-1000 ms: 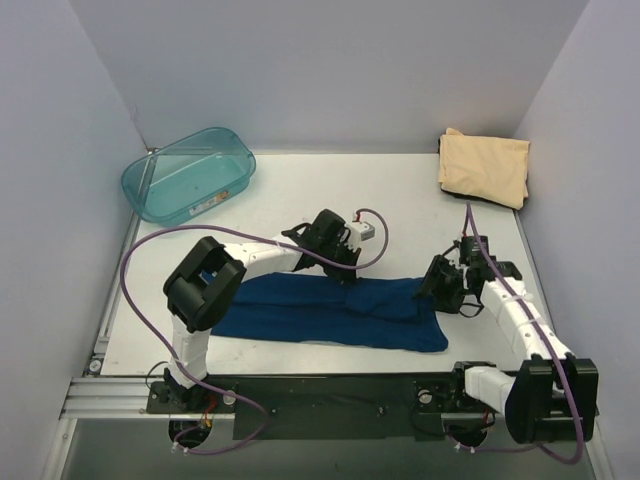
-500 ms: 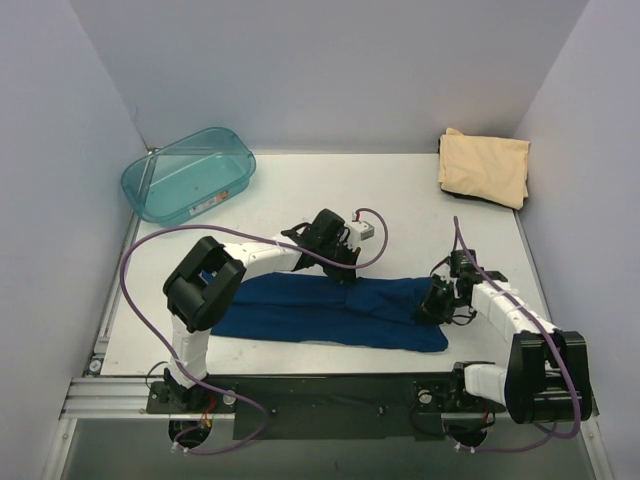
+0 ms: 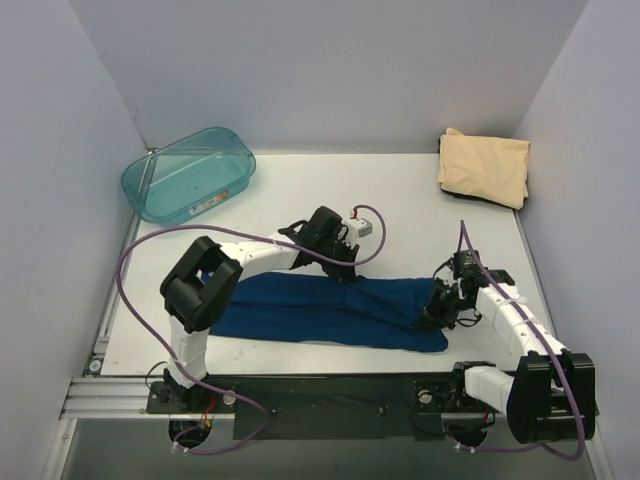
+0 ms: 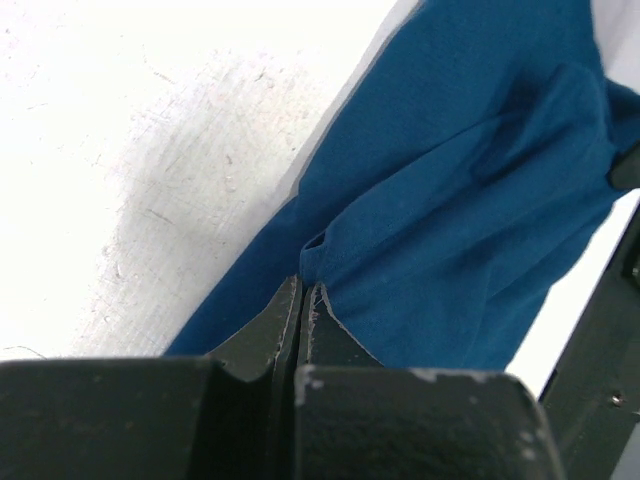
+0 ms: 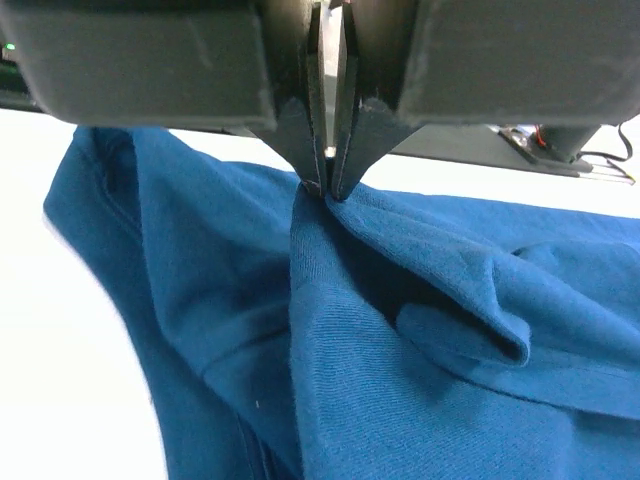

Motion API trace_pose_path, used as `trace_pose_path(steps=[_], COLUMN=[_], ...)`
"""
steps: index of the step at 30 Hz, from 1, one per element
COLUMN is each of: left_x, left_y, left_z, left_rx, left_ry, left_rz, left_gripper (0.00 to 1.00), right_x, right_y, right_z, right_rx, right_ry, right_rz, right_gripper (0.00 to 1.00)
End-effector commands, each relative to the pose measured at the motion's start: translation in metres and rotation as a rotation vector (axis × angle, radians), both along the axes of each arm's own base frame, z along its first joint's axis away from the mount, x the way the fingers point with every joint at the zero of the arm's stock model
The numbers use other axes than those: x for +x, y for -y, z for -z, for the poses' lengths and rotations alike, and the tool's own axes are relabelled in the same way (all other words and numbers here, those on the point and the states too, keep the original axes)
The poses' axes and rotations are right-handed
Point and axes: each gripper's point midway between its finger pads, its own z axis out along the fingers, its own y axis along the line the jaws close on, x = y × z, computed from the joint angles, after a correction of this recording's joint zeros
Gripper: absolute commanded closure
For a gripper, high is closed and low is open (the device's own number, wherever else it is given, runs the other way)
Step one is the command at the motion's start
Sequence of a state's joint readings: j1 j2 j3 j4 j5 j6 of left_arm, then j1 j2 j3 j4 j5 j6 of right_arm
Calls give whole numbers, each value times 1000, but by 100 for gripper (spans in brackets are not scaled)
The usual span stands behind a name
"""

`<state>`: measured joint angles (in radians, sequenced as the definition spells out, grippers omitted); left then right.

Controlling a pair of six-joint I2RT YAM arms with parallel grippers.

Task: Fold and stack the t-shirts
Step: Fold the other side of the tshirt into a rectangle

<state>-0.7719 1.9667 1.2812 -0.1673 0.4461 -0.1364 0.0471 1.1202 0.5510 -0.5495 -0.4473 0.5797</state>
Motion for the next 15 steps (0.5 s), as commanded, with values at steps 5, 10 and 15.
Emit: trace_pose_path(steps=[5,10,15], left_x=[-3,-13,-17], left_y=[6,6,7], left_z=[-39,-17,2], left_rx=[-107,-75,-16], left_ry=[8,-21,1], left_rz=[10,18,23], left_gripper=[100,100,100], right_x=[-42,-42,-44], right_y=[-3,0,7], right_z=[2,14,25], right_rx=[34,17,-23], right_ry=[-185,-212,-260], right_rz=[21,40,50], right_gripper=[100,100,100])
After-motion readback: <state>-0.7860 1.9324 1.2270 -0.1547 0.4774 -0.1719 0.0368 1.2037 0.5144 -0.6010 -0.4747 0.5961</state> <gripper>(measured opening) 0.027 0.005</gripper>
